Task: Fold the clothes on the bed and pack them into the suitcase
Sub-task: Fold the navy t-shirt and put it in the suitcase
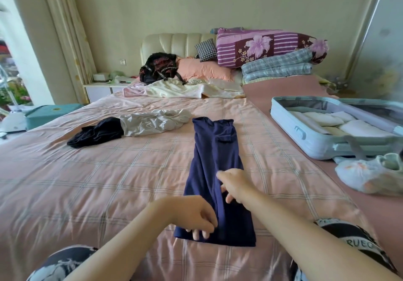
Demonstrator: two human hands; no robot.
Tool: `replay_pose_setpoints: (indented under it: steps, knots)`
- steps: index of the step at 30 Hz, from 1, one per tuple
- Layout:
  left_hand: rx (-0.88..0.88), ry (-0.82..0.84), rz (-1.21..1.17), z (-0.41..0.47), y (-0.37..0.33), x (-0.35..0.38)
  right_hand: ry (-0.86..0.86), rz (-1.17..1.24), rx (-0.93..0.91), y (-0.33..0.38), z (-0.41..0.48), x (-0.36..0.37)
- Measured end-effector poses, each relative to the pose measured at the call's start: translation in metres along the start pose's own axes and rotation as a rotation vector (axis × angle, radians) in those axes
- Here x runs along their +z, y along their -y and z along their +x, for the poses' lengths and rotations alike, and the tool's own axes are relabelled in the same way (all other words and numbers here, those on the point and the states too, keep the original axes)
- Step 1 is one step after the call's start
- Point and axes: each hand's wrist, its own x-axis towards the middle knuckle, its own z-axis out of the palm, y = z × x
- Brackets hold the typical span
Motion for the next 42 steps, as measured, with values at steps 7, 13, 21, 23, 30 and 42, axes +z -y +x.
replay_pose_setpoints:
  steps: [7,13,21,23,30,42]
  knots:
    - [0.082,-0.516,0.189,0.005,0.033,-0.008,-0.077,-0.265,-0.245,-0.024,0.002,0.008]
    - [0.037,-0.299,0.508,0.004,0.058,0.007,-0.090,-0.701,-0.336,-0.038,-0.011,-0.003]
    - [0.119,-0.477,0.369,0.000,0.055,0.016,0.192,-1.091,-0.859,-0.053,-0.032,0.001]
    - [0.071,-0.459,0.296,-0.001,0.051,0.013,0.184,-1.068,-0.830,-0.056,-0.031,0.003]
    - [-0.102,0.141,0.209,-0.001,0.026,0.003,0.681,-0.739,-0.422,-0.029,-0.044,-0.018]
    - [0.004,-0.550,-0.162,0.072,0.044,-0.110,0.003,-0.382,-0.382,0.026,0.089,-0.049]
